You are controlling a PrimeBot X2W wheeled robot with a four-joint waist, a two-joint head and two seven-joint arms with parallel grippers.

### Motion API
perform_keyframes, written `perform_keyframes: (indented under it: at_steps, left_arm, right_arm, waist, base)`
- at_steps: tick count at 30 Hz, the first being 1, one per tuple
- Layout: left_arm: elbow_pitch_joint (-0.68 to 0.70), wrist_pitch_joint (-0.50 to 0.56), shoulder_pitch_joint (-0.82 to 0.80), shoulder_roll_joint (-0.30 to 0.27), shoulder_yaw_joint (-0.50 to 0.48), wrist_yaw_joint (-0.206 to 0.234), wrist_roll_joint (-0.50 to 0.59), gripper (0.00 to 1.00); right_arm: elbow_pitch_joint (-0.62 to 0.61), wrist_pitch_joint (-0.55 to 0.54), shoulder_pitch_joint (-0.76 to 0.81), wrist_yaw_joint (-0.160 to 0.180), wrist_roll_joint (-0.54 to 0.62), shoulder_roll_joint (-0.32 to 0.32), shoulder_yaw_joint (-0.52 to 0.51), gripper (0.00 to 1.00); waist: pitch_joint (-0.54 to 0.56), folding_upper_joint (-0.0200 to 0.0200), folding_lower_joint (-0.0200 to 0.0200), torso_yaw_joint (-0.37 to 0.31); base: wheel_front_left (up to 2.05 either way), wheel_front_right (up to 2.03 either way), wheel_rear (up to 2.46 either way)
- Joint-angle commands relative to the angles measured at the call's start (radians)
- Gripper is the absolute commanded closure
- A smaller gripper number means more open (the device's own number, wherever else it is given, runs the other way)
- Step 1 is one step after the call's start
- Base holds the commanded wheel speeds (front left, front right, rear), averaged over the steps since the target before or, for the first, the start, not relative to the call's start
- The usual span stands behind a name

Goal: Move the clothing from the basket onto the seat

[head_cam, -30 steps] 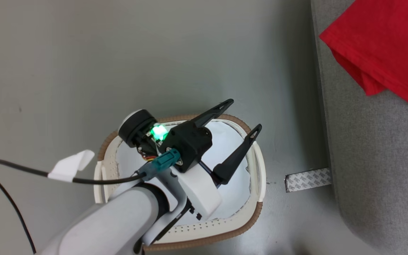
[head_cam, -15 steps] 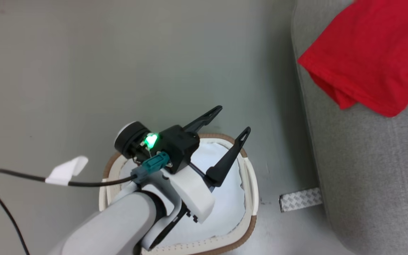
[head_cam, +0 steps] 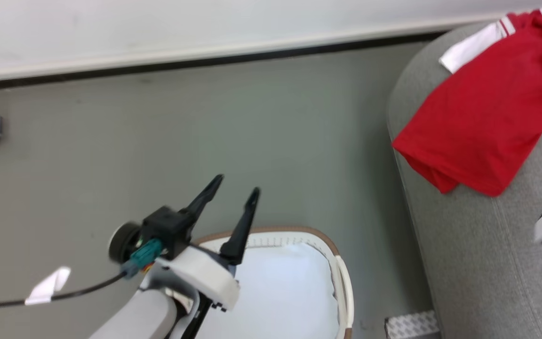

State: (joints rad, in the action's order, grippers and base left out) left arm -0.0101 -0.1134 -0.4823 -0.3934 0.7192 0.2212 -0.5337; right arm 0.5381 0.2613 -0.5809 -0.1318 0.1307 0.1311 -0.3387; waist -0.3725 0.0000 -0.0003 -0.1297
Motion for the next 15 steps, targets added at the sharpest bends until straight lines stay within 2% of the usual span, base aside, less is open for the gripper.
perform_keyframes:
  at_steps: [1,7,10,15]
  left_arm:
    - [-0.014,-0.022,0.03,0.0,-0.006,0.006,-0.023,0.0]
    - [-0.099,-0.123,0.128,0.012,-0.074,0.047,-0.058,0.0]
    - [-0.123,-0.143,0.181,0.018,-0.115,0.058,-0.068,0.0]
    - [-0.126,-0.152,0.264,0.036,-0.194,0.067,-0.026,0.0]
  right_arm:
    - [-0.033,0.002,0.057,0.002,-0.011,-0.009,0.012,0.0]
    - [-0.211,0.002,0.244,0.002,-0.028,-0.059,0.082,0.0]
    - [-0.274,0.002,0.318,0.002,-0.027,-0.072,0.098,0.0]
    - [-0.344,0.002,0.432,0.002,-0.057,-0.083,0.151,0.0]
  waist:
    - [0.063,0.0,0.0003,0.042]
    - [0.165,0.0,0.0003,0.096]
    - [0.21,0.0,0.0003,0.116]
    - [0.271,0.0,0.0003,0.149]
  base:
    - [0.0,0.0,0.0]
    - [0.0,0.0,0.0]
    - [0.0,0.0,0.0]
    - [0.0,0.0,0.0]
